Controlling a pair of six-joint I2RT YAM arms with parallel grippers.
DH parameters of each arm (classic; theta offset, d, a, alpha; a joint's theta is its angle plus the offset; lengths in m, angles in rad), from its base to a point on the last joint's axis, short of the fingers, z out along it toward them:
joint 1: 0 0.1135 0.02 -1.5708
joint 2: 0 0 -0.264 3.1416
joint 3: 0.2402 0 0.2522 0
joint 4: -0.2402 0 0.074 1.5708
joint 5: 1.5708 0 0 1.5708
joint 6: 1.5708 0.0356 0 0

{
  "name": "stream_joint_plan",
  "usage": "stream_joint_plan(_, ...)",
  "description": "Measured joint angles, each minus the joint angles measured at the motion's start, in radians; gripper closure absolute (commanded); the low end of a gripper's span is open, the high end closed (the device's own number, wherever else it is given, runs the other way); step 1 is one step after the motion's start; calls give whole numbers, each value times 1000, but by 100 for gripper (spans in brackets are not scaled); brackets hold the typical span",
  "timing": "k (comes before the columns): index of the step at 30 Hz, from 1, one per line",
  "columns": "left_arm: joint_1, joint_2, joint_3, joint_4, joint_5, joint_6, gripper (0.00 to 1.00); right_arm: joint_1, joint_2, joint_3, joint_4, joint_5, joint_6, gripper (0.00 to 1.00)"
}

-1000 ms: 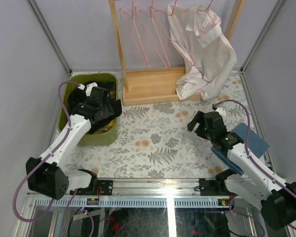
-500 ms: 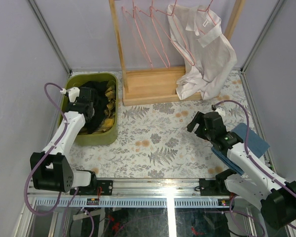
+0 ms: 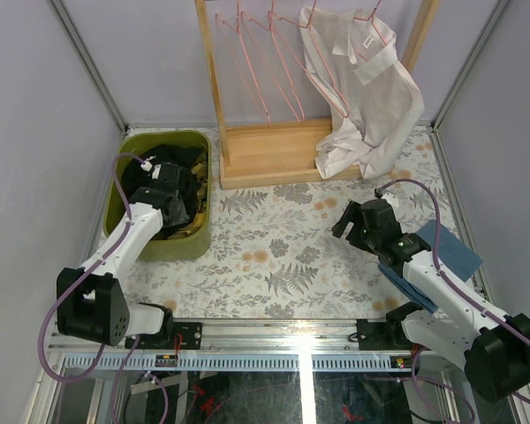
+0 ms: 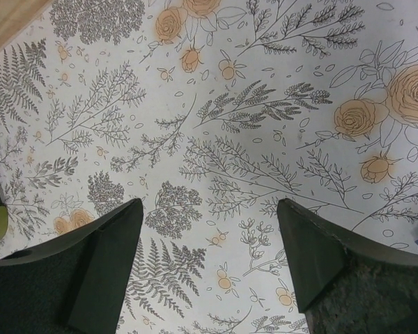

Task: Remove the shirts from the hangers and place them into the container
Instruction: Place the shirt in the bin.

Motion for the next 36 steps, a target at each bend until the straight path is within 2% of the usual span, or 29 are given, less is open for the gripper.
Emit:
stream_joint_plan(1, -6, 0, -1, 0, 2, 1, 64, 0, 6, 0, 0, -5, 0, 15)
stream_joint_plan(5, -13, -16, -5, -5, -10, -3, 44, 0, 20, 0, 0, -21, 1, 15)
stream_joint_plan(8, -13, -66, 2, -19, -22, -10, 39, 0, 20, 0, 0, -23, 1, 15)
stream_joint_plan(10, -13, -107, 30, -37, -29, -14, 29, 0, 20, 0, 0, -24, 1, 15)
stream_joint_plan(15, -14, -196, 141, -50, -36, -17, 23, 0, 19, 0, 1, -25, 1, 15)
stream_joint_plan(20, -14, -206, 216, -52, -21, -10, 22, 0, 20, 0, 0, -31, 3, 15)
stream_joint_plan(25, -14, -122, 235, -39, 19, -2, 23, 0, 19, 0, 0, -31, 3, 15)
stream_joint_plan(30, -14, 29, 200, 13, 47, -26, 39, 0, 16, 0, 0, -31, 3, 15)
stream_joint_plan(33, -14, 148, 116, 68, 50, -62, 47, 0, 11, 1, -2, -31, 3, 15)
stream_joint_plan(36, -16, 240, 47, 119, 47, -94, 50, 0, 0, 2, -4, -30, 2, 14)
